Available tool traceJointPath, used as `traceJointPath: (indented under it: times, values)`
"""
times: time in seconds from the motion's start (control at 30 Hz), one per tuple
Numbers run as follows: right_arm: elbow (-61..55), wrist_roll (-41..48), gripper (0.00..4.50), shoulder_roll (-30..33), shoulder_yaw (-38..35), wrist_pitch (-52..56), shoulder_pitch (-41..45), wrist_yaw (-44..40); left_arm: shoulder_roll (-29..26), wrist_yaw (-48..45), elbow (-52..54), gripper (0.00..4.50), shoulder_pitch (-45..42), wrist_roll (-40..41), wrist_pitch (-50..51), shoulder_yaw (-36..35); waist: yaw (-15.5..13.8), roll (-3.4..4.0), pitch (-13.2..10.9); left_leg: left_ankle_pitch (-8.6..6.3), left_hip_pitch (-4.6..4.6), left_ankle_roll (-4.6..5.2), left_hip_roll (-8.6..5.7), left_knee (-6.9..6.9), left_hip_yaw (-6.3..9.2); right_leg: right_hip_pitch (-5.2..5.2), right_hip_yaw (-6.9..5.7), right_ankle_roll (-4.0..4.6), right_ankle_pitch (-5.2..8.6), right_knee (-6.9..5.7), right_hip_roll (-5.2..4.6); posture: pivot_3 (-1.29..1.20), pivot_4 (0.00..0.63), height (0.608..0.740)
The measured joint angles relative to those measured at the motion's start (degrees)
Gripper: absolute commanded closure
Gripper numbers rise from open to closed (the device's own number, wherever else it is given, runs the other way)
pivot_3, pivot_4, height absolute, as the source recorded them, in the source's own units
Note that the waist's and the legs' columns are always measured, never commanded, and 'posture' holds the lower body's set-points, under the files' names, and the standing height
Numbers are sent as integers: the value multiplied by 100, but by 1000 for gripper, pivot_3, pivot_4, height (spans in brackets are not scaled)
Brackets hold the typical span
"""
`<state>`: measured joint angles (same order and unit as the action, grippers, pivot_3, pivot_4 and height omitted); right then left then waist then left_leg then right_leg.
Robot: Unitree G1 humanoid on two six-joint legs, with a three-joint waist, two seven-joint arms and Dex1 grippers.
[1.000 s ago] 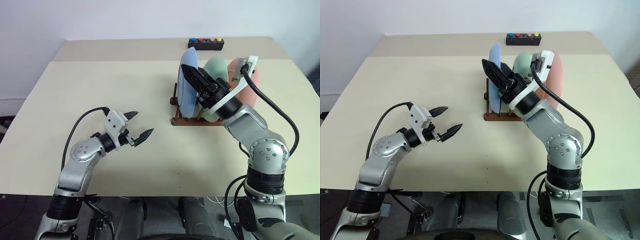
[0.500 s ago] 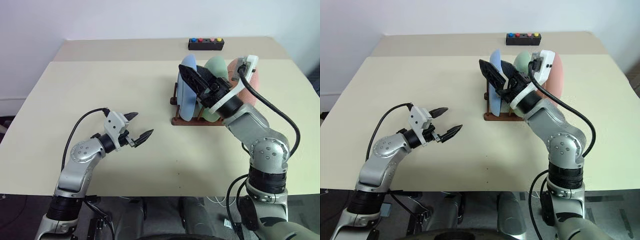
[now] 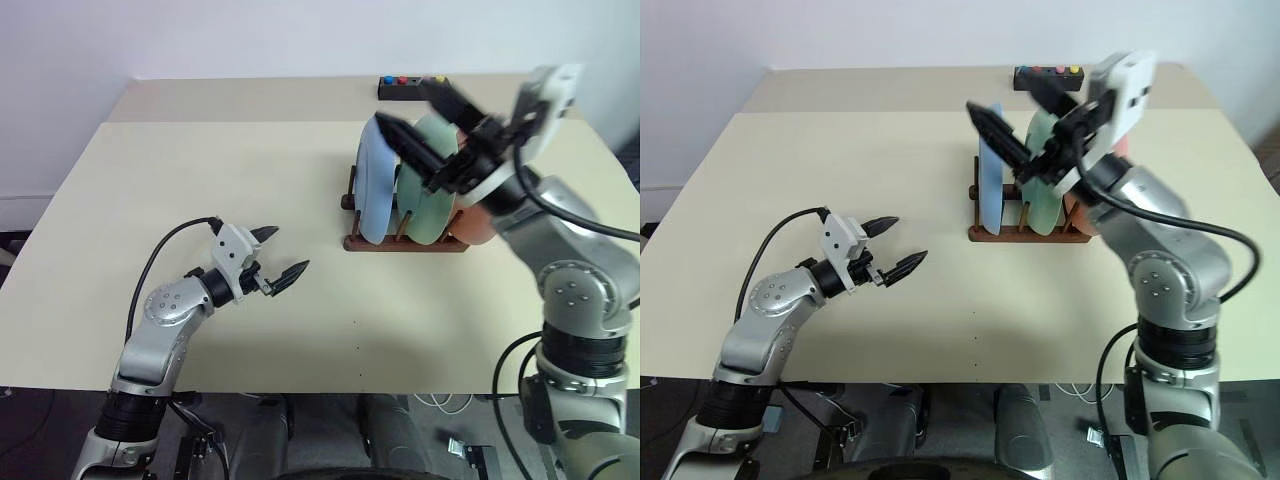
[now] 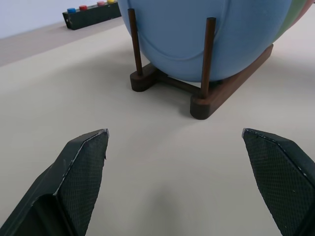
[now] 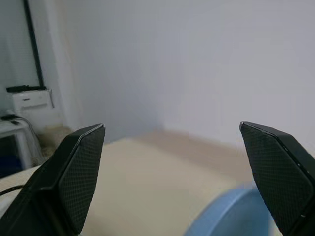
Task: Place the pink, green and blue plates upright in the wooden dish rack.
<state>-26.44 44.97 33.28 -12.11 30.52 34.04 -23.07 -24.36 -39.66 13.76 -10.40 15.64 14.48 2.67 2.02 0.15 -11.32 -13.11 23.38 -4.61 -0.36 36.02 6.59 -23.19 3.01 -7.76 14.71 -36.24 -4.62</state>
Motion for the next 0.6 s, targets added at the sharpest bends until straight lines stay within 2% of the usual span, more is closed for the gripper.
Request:
traceJointPath:
  times: [0.13, 0.23, 0.33, 0.43, 0.6]
  values:
    - [442, -400, 57, 810, -993, -367, -474, -365, 17, -4, -34, 0, -31, -4, -12, 35, -99, -6, -2, 0, 0, 0, 0, 1, -3, 3, 1, 3, 1, 6, 0, 0, 150, 734]
    - [784, -543, 57, 1016, -1434, -513, -828, -612, 26, -13, -93, 0, -72, -10, -24, 60, -102, -4, -1, 0, -1, 0, 0, 2, -5, 3, 2, 3, 1, 4, 0, 0, 150, 734]
    - [982, -546, 57, 1250, -2034, -644, -1732, -1188, 91, -30, -285, 0, -252, -27, -85, 120, -148, -10, -2, 0, -2, 1, 1, 1, -2, 8, -1, 2, 1, 8, 1, 0, 150, 734]
    - [1441, -760, 57, 1223, -2533, -875, -3146, -1807, 74, 49, -715, 0, -429, -242, -323, 88, -206, -13, 0, -5, -2, 8, -2, 6, -11, 15, 4, 2, 2, 16, -3, 0, 150, 734]
    - [2255, -1030, 57, 693, -2662, -1319, -3581, -1828, 194, 160, -979, 0, -497, -383, -523, 94, -40, -8, 2, -4, -21, 8, 0, 8, -26, 17, 17, 20, 7, 6, -1, 0, 150, 734]
